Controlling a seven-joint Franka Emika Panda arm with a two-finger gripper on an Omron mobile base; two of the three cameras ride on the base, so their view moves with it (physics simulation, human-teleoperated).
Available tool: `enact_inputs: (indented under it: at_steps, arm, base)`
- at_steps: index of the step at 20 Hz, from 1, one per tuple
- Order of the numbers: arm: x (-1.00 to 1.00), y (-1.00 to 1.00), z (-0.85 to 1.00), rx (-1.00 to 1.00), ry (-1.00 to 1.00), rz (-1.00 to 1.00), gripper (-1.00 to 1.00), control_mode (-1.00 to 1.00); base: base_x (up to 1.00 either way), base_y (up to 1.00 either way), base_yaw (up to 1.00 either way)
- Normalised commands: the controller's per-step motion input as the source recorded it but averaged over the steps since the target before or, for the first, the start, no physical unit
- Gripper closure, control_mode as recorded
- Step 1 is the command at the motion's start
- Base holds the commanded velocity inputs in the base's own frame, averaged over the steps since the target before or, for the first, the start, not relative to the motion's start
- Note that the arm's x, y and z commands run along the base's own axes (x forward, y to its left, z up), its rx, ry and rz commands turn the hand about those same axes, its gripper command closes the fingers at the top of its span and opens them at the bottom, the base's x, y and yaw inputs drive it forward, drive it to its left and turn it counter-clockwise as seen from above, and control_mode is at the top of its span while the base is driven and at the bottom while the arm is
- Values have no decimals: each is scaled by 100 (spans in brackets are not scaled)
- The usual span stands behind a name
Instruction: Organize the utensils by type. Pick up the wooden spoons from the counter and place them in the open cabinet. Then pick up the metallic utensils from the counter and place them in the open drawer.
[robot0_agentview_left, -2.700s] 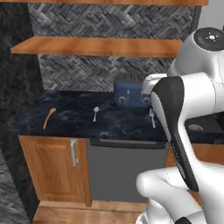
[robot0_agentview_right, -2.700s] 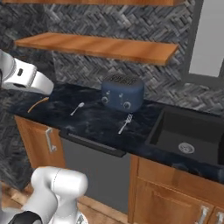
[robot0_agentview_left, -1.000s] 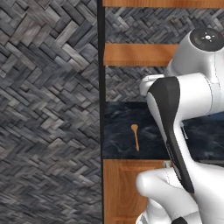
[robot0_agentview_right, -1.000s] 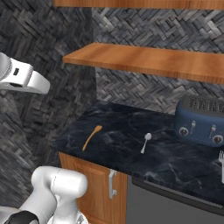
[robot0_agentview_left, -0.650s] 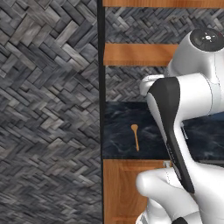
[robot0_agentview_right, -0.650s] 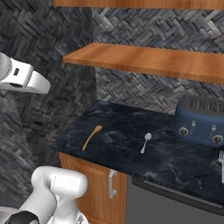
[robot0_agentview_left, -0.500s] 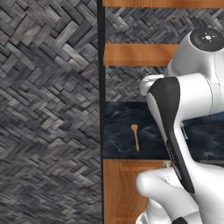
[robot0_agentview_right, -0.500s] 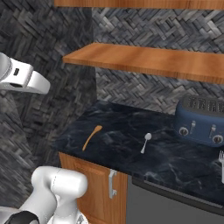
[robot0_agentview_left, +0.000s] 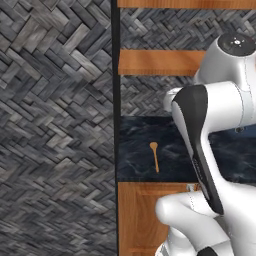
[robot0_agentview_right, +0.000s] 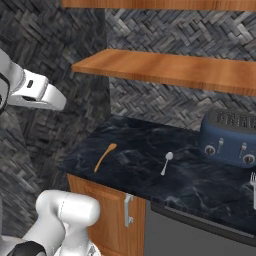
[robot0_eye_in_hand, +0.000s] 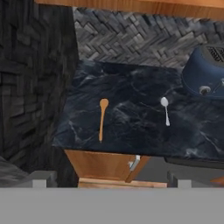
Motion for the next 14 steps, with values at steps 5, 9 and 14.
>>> enact_inputs:
  at_steps: [5,9,14]
  arm:
    - [42,-40,-34,6,7,2,-100,-100]
    - [42,-18,-46,3,0,1,-100,-100]
    - [53,-8,-58,0,0,0,-100,-100]
  base:
    - [0,0,0]
    - [0,0,0]
    - [0,0,0]
